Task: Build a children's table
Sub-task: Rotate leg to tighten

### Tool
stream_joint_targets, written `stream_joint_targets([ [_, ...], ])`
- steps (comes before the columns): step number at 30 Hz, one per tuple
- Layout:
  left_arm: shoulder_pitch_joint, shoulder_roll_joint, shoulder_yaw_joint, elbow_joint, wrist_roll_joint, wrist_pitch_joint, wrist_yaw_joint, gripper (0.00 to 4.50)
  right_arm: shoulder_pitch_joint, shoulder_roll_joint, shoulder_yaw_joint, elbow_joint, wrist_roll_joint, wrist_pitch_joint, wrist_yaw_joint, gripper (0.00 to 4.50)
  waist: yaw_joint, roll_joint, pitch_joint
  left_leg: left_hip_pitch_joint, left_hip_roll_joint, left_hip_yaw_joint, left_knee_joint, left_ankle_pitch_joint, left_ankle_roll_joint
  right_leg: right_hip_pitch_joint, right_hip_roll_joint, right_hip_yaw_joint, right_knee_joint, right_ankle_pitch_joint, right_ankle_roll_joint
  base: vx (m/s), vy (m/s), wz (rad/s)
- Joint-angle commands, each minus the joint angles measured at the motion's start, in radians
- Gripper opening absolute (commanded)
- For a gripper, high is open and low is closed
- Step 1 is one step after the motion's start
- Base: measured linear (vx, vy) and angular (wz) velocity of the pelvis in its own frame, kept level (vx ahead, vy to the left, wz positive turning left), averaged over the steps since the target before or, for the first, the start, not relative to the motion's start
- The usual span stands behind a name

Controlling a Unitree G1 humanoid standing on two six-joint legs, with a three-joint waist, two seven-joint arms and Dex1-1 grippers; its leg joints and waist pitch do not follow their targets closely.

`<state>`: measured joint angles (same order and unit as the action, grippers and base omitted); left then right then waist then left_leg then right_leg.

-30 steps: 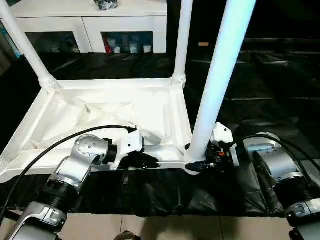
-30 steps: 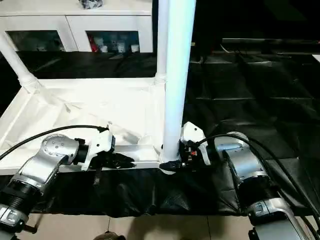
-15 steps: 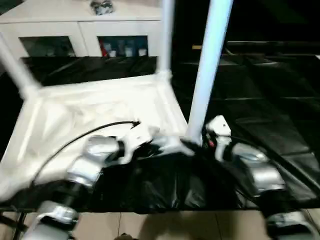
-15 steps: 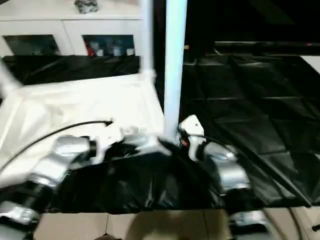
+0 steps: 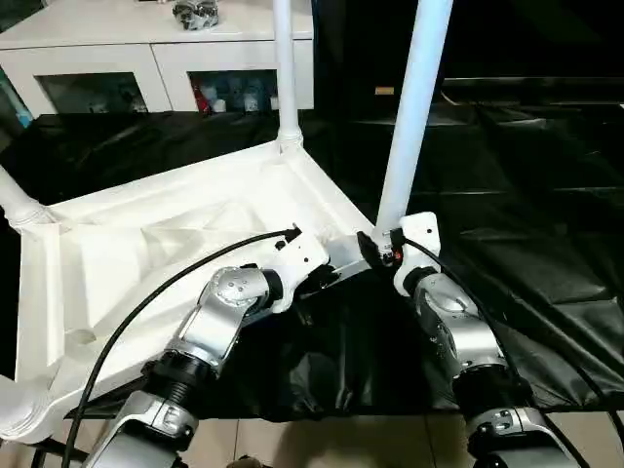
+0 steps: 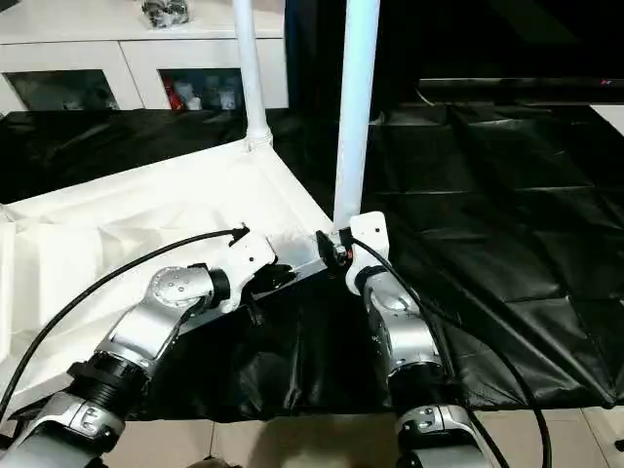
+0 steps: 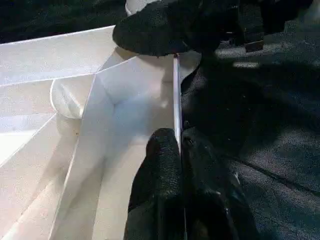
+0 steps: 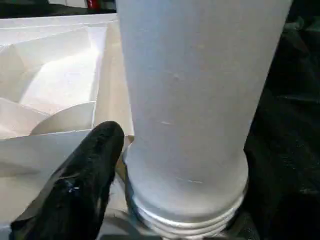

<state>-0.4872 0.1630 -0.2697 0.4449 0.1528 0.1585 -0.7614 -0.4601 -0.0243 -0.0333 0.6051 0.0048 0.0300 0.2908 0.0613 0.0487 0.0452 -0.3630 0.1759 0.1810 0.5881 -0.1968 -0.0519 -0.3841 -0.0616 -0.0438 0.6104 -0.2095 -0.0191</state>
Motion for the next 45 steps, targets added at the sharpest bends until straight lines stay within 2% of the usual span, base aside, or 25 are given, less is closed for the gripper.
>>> stream_joint_targets([
  [1, -0.028, -0.022, -0.049, 0.004, -0.013, -0.040, -0.018, 0.00, 0.013, 0.034, 0.088, 0.004, -0.002, -0.006, 0.074, 3.97, 0.000, -0.001, -0.053, 0.005, 0.053, -0.024, -0.075, -0.192, 0.035, 0.037, -0.086, 0.046, -0.078, -0.124, -0.210, 0.000, 0.000, 0.00],
  [2, -0.022, -0.004, -0.046, 0.005, -0.014, -0.053, -0.037, 0.00, 0.013, 0.013, 0.090, 0.004, -0.009, -0.020, 0.088, 3.97, 0.000, 0.003, -0.053, 0.006, 0.053, -0.025, -0.075, -0.201, 0.033, 0.037, -0.086, 0.047, -0.079, -0.144, -0.208, 0.000, 0.000, 0.00],
  [5, -0.008, 0.035, -0.038, 0.006, -0.020, -0.078, -0.076, 0.00, 0.009, -0.046, 0.087, 0.009, -0.012, -0.036, 0.146, 3.97, -0.002, 0.001, -0.053, 0.001, 0.052, -0.024, -0.073, -0.193, 0.037, 0.042, -0.085, 0.046, -0.078, -0.137, -0.208, 0.000, 0.000, 0.00],
  [6, 0.007, 0.066, -0.037, 0.000, -0.032, -0.096, -0.122, 0.00, 0.001, -0.097, 0.084, 0.014, -0.001, -0.040, 0.218, 3.97, -0.002, 0.001, -0.054, 0.001, 0.053, -0.024, -0.072, -0.188, 0.040, 0.042, -0.086, 0.046, -0.077, -0.130, -0.209, 0.000, 0.000, 0.00],
  [8, 0.025, 0.099, -0.038, -0.019, -0.048, -0.107, -0.178, 0.00, -0.013, -0.157, 0.092, 0.027, 0.000, -0.070, 0.314, 3.97, 0.000, -0.009, -0.057, -0.001, 0.053, -0.022, -0.066, -0.146, 0.061, 0.045, -0.085, 0.045, -0.069, -0.067, -0.225, 0.000, 0.000, 0.00],
  [10, 0.029, 0.104, -0.035, -0.024, -0.055, -0.108, -0.188, 0.00, -0.018, -0.175, 0.096, 0.033, 0.003, -0.076, 0.354, 3.97, 0.002, -0.005, -0.057, -0.002, 0.055, -0.021, -0.063, -0.122, 0.080, 0.043, -0.085, 0.044, -0.065, -0.030, -0.242, 0.000, 0.000, 0.00],
  [11, 0.033, 0.116, -0.028, -0.029, -0.065, -0.110, -0.204, 0.00, -0.026, -0.211, 0.113, 0.044, 0.003, -0.087, 0.438, 3.97, 0.004, -0.008, -0.059, -0.001, 0.055, -0.020, -0.060, -0.118, 0.089, 0.044, -0.085, 0.042, -0.062, -0.015, -0.254, 0.000, 0.000, 0.00],
  [14, 0.037, 0.139, -0.022, -0.039, -0.090, -0.113, -0.252, 0.00, -0.040, -0.256, 0.134, 0.066, 0.013, -0.098, 0.556, 3.97, 0.010, -0.004, -0.057, -0.002, 0.057, -0.019, -0.060, -0.124, 0.099, 0.044, -0.084, 0.040, -0.061, -0.025, -0.264, 0.000, 0.000, 0.00],
  [18, 0.036, 0.172, -0.026, -0.034, -0.110, -0.137, -0.312, 0.00, -0.055, -0.306, 0.162, 0.075, 0.036, -0.103, 0.704, 3.97, 0.012, -0.004, -0.056, -0.001, 0.057, -0.018, -0.059, -0.148, 0.100, 0.045, -0.083, 0.038, -0.063, -0.056, -0.267, 0.000, 0.000, 0.00],
  [23, 0.032, 0.206, -0.031, -0.037, -0.133, -0.139, -0.384, 0.00, -0.058, -0.344, 0.186, 0.052, 0.078, -0.081, 0.879, 3.97, 0.022, -0.004, -0.058, 0.001, 0.059, -0.018, -0.057, -0.136, 0.111, 0.043, -0.082, 0.038, -0.060, -0.038, -0.277, 0.000, 0.000, 0.00],
  [29, 0.026, 0.234, -0.052, -0.020, -0.139, -0.157, -0.445, 0.00, -0.050, -0.364, 0.233, 0.030, 0.090, -0.088, 1.002, 3.37, 0.028, -0.003, -0.059, 0.003, 0.061, -0.018, -0.057, -0.132, 0.108, 0.042, -0.083, 0.037, -0.058, -0.041, -0.277, 0.000, 0.000, 0.00],
  [30, 0.025, 0.237, -0.054, -0.018, -0.142, -0.158, -0.454, 0.00, -0.051, -0.366, 0.240, 0.030, 0.087, -0.092, 1.016, 3.27, 0.030, 0.010, -0.059, 0.004, 0.061, -0.020, -0.057, -0.135, 0.105, 0.040, -0.083, 0.037, -0.058, -0.043, -0.277, 0.000, 0.000, 0.00],
  [31, 0.023, 0.239, -0.055, -0.014, -0.147, -0.161, -0.464, 0.00, -0.050, -0.369, 0.250, 0.025, 0.086, -0.093, 1.036, 3.21, 0.029, 0.011, -0.060, 0.005, 0.061, -0.019, -0.057, -0.140, 0.101, 0.040, -0.083, 0.037, -0.059, -0.038, -0.280, 0.000, 0.000, 0.00],
  [32, 0.023, 0.240, -0.055, -0.013, -0.147, -0.161, -0.465, 0.00, -0.050, -0.369, 0.251, 0.023, 0.086, -0.094, 1.037, 3.16, 0.028, 0.005, -0.061, 0.004, 0.061, -0.019, -0.057, -0.140, 0.099, 0.042, -0.082, 0.037, -0.058, -0.027, -0.282, 0.000, 0.000, 0.00],
  [33, 0.022, 0.240, -0.055, -0.011, -0.148, -0.162, -0.469, 0.00, -0.049, -0.369, 0.253, 0.019, 0.085, -0.095, 1.040, 3.07, 0.029, 0.005, -0.060, 0.004, 0.060, -0.020, -0.058, -0.142, 0.099, 0.042, -0.081, 0.036, -0.058, -0.027, -0.282, 0.000, 0.000, 0.00],
  [34, 0.017, 0.238, -0.057, -0.003, -0.148, -0.164, -0.472, 0.00, -0.046, -0.367, 0.254, 0.005, 0.090, -0.089, 1.048, 2.96, 0.027, 0.017, -0.061, 0.005, 0.060, -0.020, -0.058, -0.154, 0.093, 0.041, -0.080, 0.036, -0.060, -0.026, -0.282, 0.000, 0.000, 0.00],
  [36, 0.015, 0.237, -0.057, -0.002, -0.148, -0.163, -0.474, 0.00, -0.045, -0.368, 0.252, 0.001, 0.092, -0.086, 1.053, 2.87, 0.027, 0.009, -0.061, 0.004, 0.059, -0.020, -0.058, -0.152, 0.090, 0.045, -0.081, 0.036, -0.059, -0.021, -0.284, 0.000, 0.000, 0.00],
  [37, 0.012, 0.235, -0.059, 0.002, -0.148, -0.163, -0.474, 0.00, -0.040, -0.368, 0.251, -0.008, 0.098, -0.083, 1.057, 2.80, 0.027, -0.002, -0.061, 0.003, 0.059, -0.019, -0.058, -0.145, 0.094, 0.046, -0.081, 0.036, -0.059, -0.021, -0.283, 0.000, 0.000, 0.00],
  [38, 0.010, 0.231, -0.059, 0.008, -0.149, -0.161, -0.470, 0.00, -0.033, -0.366, 0.248, -0.016, 0.105, -0.079, 1.057, 2.77, 0.029, -0.003, -0.061, 0.003, 0.059, -0.019, -0.057, -0.135, 0.099, 0.045, -0.082, 0.037, -0.058, -0.026, -0.281, 0.000, 0.000, 0.00],
  [39, 0.008, 0.225, -0.055, 0.016, -0.145, -0.157, -0.455, 0.00, -0.020, -0.357, 0.242, -0.024, 0.114, -0.074, 1.045, 2.77, 0.031, 0.001, -0.062, 0.003, 0.059, -0.020, -0.056, -0.129, 0.101, 0.045, -0.083, 0.036, -0.056, -0.027, -0.281, 0.000, 0.000, 0.00],
  [41, 0.004, 0.212, -0.049, 0.032, -0.127, -0.153, -0.405, 0.00, 0.004, -0.335, 0.229, -0.034, 0.127, -0.060, 1.010, 2.74, 0.036, -0.015, -0.061, 0.003, 0.061, -0.017, -0.056, -0.114, 0.111, 0.043, -0.084, 0.038, -0.059, -0.045, -0.270, 0.000, 0.000, 0.00],
  [42, 0.002, 0.207, -0.047, 0.036, -0.119, -0.152, -0.383, 0.00, 0.011, -0.328, 0.224, -0.036, 0.130, -0.055, 0.997, 2.73, 0.039, -0.010, -0.061, 0.002, 0.061, -0.018, -0.056, -0.110, 0.111, 0.042, -0.085, 0.039, -0.057, -0.049, -0.267, 0.000, 0.000, 0.00],
  [43, -0.006, 0.183, -0.039, 0.048, -0.097, -0.143, -0.309, 0.00, 0.029, -0.296, 0.207, -0.040, 0.129, -0.078, 0.928, 2.72, 0.042, -0.015, -0.059, 0.002, 0.063, -0.018, -0.058, -0.108, 0.109, 0.040, -0.087, 0.039, -0.059, -0.069, -0.259, 0.000, 0.000, 0.00],
  [44, -0.008, 0.174, -0.036, 0.052, -0.090, -0.140, -0.281, 0.00, 0.036, -0.283, 0.200, -0.042, 0.128, -0.088, 0.901, 2.72, 0.041, -0.012, -0.054, 0.006, 0.064, -0.018, -0.062, -0.145, 0.093, 0.034, -0.087, 0.039, -0.068, -0.130, -0.249, 0.000, 0.000, 0.00],
  [45, -0.014, 0.162, -0.033, 0.059, -0.080, -0.134, -0.246, 0.00, 0.044, -0.268, 0.191, -0.045, 0.137, -0.080, 0.875, 2.72, 0.040, -0.022, -0.053, 0.009, 0.062, -0.017, -0.065, -0.166, 0.084, 0.034, -0.086, 0.039, -0.073, -0.168, -0.241, 0.000, 0.000, 0.00],
])
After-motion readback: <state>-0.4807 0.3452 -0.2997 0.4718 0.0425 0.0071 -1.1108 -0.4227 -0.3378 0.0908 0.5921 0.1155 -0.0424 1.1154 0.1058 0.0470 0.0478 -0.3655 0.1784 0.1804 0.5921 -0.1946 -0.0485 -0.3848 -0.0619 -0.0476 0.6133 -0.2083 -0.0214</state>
